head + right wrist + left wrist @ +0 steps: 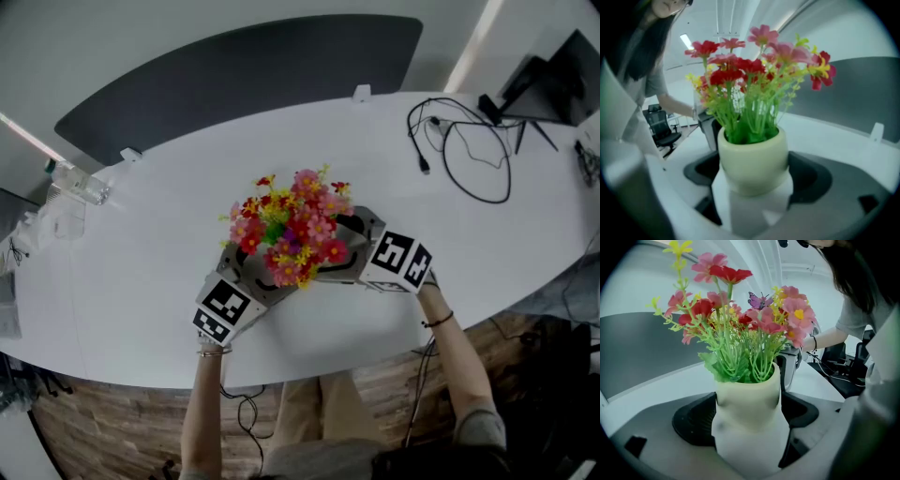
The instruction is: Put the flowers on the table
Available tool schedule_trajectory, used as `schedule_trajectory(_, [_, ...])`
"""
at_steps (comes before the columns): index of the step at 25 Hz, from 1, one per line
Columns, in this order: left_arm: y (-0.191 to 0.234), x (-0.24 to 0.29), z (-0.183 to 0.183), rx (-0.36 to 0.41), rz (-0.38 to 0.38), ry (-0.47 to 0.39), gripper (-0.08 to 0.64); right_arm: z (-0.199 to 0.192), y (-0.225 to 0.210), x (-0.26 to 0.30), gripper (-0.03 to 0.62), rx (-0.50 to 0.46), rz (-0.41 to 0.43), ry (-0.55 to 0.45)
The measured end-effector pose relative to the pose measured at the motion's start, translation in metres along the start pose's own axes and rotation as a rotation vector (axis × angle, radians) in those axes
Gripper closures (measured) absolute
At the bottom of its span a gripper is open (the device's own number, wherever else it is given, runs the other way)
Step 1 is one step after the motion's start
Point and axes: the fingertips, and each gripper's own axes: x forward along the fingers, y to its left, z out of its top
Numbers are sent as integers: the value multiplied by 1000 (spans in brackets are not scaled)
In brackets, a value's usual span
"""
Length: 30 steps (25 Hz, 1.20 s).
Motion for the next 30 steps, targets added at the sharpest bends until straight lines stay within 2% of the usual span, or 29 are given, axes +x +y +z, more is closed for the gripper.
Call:
schedule_trajectory(11, [-1,-9,-1,-96,53,-64,114,5,1,-9,138,76,-30,-69])
schedule_trajectory(16, [-1,-16,4,-155,99,-115,114,2,-1,-18,140,101,-73,-76])
schedule_trajectory(21, [-3,-26,2,-202,148,-134,124,11,1,-32,141,189,-116,-176])
schedule_trajectory(24, [-9,-31,5,-228,167,-153,136,11,6,-40,146,209,-152,-201])
schedule_trajectory(26, [-15,-35,7,-242,176,-166,144,13,13,-44,169,210,-165,-213])
schedule_trajectory(28, [-21,-37,10,-255,181,-175,150,15,19,-47,232,212,-170,-222])
schedule_trajectory(30, [-28,-38,12,-265,181,-178,154,17,25,-51,259,224,-171,-232])
